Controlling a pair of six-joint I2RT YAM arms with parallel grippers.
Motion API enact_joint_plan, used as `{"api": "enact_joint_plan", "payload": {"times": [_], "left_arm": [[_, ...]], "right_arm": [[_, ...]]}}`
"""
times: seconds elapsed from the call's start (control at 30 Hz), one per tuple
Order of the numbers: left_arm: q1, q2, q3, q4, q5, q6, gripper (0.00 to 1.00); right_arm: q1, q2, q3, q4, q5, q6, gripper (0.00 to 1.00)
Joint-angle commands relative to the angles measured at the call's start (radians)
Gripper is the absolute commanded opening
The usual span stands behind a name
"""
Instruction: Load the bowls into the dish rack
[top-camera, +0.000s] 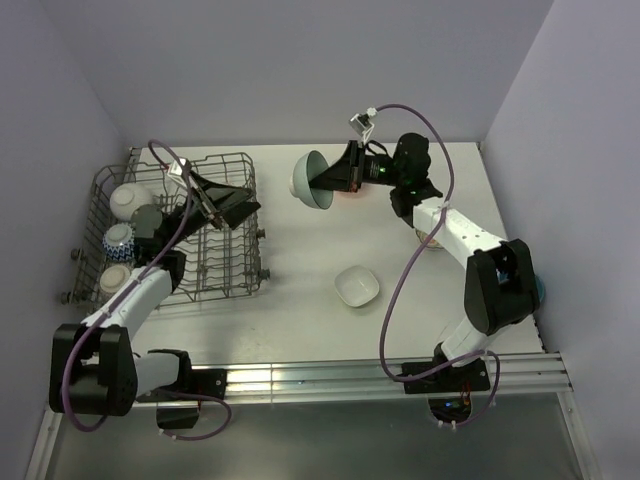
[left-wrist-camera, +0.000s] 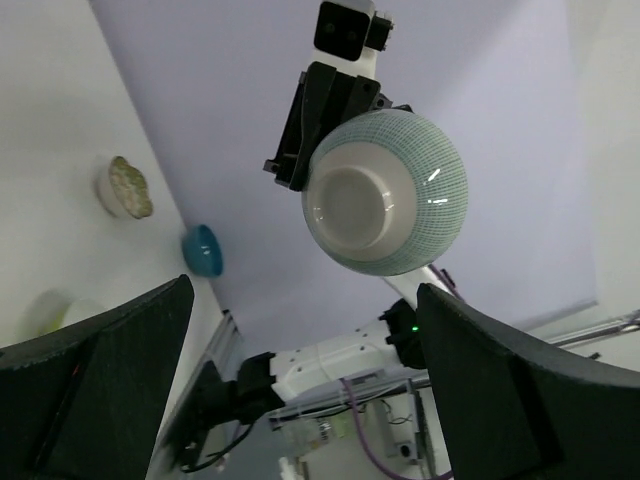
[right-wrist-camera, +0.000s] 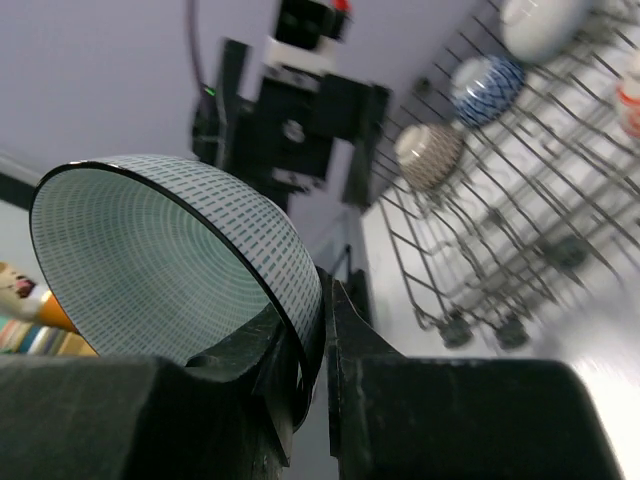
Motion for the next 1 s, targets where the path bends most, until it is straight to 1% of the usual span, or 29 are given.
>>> {"api": "enact_joint_plan", "payload": {"times": [0.0,0.03,0.13,0.33,0.73,0.93,0.97], "left_arm": [[-0.068,0.005,-0.018,0.224,-0.113,-0.159,0.99],[-0.077,0.011,-0.013,0.236,-0.114,-0.168,1.00],[-0.113,0.025,0.007,0.242,-0.120,-0.186,1.00],[-0.145,0.035,0.036,0.254,-0.136,-0.206,0.99],[-0.199,0.048,0.059,0.244,-0.130,-0.200,0.99],[-0.220,0.059,0.077,0.261,-0.125,-0.197,0.93],[-0.222,0.061,0.081,0.261,-0.125,-0.197,0.91]], "right_arm": [[0.018,0.010,-0.024,0.491,0.008,0.343,0.00],[0.024,0.020,-0.039,0.560,0.019,0.397,0.00],[0.049,0.047,-0.054,0.648,0.048,0.457,0.00],[0.101,0.092,-0.027,0.679,0.045,0.478,0.00],[0.132,0.110,-0.025,0.648,0.031,0.442,0.00],[0.142,0.120,-0.018,0.634,0.020,0.434,0.00],[0.142,0.120,-0.018,0.631,0.020,0.431,0.00]]}}
